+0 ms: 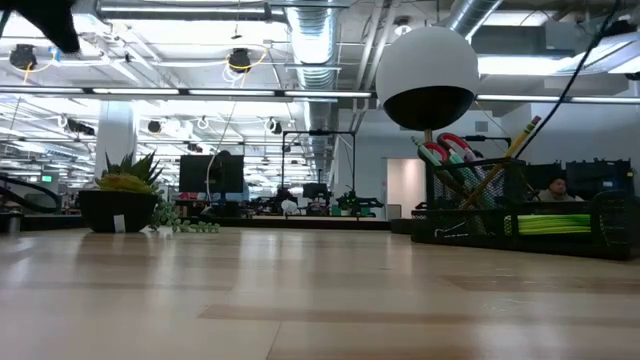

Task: Pick and place office supplies into organizer
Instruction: Put the orange eraser into the black desk organizer

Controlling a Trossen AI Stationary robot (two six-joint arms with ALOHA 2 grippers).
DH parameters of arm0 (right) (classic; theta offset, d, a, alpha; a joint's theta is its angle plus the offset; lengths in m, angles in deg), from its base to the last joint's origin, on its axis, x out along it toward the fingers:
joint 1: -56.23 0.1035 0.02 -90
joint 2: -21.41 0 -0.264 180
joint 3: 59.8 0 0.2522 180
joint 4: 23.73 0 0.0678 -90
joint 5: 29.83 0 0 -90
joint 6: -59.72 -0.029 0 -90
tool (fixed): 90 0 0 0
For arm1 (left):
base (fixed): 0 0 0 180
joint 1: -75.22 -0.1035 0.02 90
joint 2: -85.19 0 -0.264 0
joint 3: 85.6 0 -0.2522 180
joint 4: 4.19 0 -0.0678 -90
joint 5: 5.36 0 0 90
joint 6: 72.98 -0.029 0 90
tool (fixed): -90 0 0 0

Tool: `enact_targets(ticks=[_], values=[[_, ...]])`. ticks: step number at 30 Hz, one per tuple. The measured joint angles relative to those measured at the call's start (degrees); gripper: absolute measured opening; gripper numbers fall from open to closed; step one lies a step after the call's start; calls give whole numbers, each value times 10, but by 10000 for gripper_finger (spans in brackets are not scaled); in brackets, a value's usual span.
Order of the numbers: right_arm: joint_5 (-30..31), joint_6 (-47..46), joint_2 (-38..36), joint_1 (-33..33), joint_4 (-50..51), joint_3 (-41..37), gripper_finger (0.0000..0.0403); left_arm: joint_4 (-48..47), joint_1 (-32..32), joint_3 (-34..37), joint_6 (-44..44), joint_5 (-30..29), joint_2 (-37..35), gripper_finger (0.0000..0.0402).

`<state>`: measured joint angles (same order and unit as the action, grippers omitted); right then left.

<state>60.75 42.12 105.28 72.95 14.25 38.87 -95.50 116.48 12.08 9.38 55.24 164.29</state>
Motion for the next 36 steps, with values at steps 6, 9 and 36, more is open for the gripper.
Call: enact_targets(ticks=[6, 9, 36], values=[[-114, -68, 89, -9, -179, 0, 113, 76, 69, 15, -40, 31, -93, 0], [-109, -119, 122, -12, -287, 0, 113, 142, 110, 39, -68, 86, -105, 0], [-83, -161, 224, 1, -712, 1, 113, 538, 204, 202, -187, 202, 150, 172]])
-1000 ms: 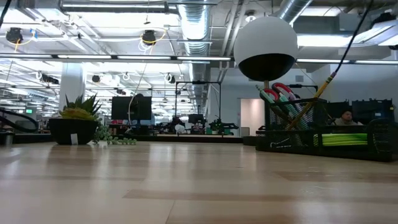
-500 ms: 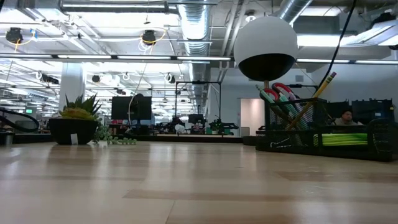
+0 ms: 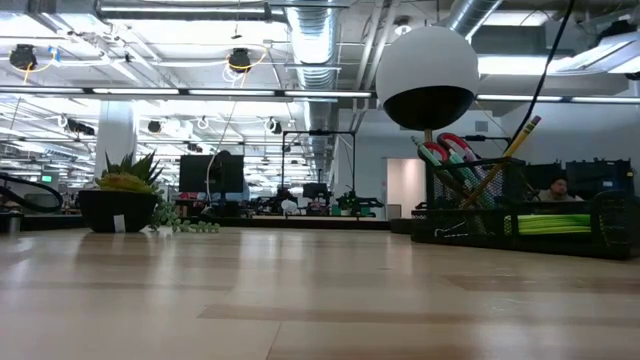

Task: Pick and place office supplies into organizer
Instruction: Put the orange eraser into the black desk organizer

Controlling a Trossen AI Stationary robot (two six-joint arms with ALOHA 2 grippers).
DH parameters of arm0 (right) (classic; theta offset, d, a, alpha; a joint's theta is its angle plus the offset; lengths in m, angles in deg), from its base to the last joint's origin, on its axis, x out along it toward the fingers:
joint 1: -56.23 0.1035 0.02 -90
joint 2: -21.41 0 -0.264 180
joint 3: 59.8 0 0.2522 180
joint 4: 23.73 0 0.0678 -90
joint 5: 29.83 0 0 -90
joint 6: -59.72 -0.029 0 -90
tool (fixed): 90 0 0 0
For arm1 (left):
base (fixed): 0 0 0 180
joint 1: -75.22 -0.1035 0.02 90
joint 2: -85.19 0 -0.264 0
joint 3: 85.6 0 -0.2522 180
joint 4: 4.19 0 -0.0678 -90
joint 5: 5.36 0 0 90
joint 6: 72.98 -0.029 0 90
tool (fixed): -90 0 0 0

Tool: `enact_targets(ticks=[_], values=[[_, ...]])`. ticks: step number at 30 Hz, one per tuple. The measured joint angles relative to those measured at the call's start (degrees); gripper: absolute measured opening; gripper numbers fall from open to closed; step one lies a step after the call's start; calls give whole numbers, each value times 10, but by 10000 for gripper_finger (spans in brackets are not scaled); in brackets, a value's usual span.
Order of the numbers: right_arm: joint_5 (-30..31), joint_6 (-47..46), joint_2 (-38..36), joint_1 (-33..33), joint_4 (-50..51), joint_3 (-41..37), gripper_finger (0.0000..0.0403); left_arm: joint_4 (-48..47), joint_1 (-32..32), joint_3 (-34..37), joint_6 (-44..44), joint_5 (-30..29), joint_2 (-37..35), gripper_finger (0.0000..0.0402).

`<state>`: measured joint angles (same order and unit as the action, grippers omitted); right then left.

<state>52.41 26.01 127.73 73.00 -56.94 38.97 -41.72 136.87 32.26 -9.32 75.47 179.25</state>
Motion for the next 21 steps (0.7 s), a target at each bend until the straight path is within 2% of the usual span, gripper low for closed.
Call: enact_targets(ticks=[7, 17, 21], values=[[-13, -8, 0, 0, 3, 0, 113, 23, -13, 0, 13, -1, 14, 164], [-14, -9, 0, 0, 24, 0, 113, 6, -22, -5, 28, 16, 40, 162], [-14, -26, 0, 0, 24, 0, 113, -2, -23, -8, 32, 25, 57, 150]])
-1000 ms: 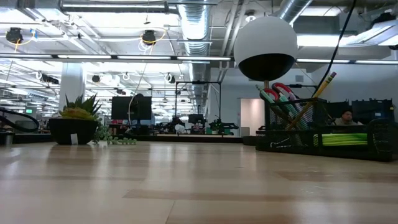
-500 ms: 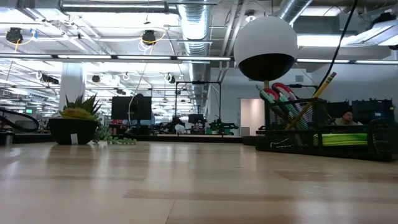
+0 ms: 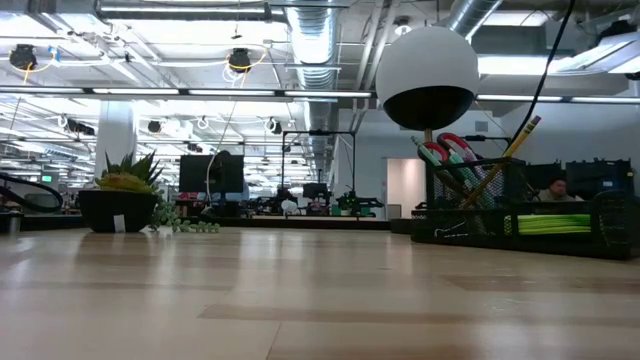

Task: Pick and place office supplies into organizer
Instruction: Put the orange eraser into the black desk organizer

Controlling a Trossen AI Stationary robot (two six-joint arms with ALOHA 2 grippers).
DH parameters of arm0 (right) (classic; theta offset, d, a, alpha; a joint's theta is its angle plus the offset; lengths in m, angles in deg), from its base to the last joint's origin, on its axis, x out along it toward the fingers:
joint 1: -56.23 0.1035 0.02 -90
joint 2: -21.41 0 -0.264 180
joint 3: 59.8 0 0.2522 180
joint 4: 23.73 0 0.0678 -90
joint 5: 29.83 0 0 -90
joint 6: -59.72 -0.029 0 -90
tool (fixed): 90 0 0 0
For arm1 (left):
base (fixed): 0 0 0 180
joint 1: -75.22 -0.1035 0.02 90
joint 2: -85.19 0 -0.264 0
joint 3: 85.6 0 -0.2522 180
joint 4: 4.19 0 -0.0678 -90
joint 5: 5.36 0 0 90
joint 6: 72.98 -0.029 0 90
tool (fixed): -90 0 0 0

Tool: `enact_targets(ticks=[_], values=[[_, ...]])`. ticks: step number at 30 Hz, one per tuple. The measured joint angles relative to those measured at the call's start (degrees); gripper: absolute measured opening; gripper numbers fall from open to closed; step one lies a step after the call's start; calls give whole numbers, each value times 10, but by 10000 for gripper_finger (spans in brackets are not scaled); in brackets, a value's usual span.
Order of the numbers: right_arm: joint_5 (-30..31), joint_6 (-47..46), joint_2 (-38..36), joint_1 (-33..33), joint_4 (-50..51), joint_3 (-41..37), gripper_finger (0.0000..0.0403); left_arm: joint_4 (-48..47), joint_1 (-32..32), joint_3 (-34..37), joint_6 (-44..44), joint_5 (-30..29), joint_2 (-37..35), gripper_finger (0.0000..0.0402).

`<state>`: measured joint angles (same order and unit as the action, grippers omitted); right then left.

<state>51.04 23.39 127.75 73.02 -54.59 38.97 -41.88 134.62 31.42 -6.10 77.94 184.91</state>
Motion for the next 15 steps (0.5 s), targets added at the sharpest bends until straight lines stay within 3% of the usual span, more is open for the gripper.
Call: enact_targets(ticks=[15], values=[[-1, -18, 0, -1, -33, 0, 113, -52, -10, -14, 30, -2, 0, 27]])
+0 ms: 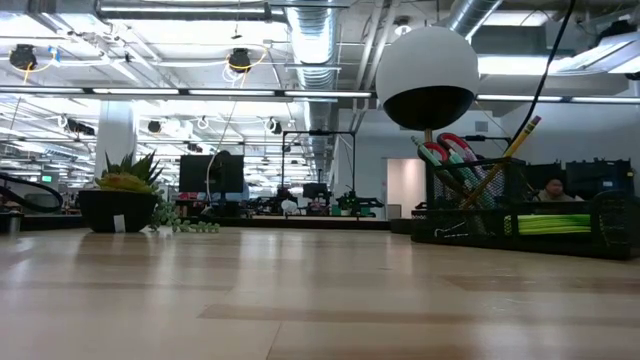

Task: Pick and place office supplies into organizer
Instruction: Put the orange eraser into the black desk organizer

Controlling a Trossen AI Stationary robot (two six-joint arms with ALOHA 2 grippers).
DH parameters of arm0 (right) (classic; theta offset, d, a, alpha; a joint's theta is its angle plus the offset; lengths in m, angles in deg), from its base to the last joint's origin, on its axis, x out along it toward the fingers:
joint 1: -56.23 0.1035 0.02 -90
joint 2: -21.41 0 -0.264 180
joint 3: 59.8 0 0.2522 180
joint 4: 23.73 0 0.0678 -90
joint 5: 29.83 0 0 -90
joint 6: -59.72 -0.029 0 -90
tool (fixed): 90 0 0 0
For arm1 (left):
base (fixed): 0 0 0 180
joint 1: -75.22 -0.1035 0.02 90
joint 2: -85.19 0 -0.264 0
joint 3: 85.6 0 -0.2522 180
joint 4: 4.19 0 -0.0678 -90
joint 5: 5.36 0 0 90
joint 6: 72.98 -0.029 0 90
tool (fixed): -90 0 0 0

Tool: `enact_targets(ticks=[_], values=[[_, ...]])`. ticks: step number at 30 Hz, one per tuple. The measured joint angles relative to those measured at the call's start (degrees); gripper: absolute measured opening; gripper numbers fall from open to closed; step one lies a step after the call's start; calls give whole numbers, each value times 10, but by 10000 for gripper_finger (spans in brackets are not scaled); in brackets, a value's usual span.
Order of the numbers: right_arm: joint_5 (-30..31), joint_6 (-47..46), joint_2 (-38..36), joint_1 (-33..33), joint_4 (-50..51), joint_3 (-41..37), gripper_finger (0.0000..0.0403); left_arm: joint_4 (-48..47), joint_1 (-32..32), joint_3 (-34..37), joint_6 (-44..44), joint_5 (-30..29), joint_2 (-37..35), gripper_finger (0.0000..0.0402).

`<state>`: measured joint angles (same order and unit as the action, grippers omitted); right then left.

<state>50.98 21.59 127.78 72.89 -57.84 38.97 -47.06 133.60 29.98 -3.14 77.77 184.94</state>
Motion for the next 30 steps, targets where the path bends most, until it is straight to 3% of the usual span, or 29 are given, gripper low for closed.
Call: enact_targets(ticks=[16, 23, 30], values=[[-62, -14, 0, -3, -83, 0, 113, -47, -52, -53, -53, 0, 8, 36], [-66, -59, 0, -3, -118, 0, 113, -66, -85, -81, -67, -88, 11, 36], [-103, -71, 0, 0, -167, 0, 113, -61, -170, -105, -180, -130, 9, 36]])
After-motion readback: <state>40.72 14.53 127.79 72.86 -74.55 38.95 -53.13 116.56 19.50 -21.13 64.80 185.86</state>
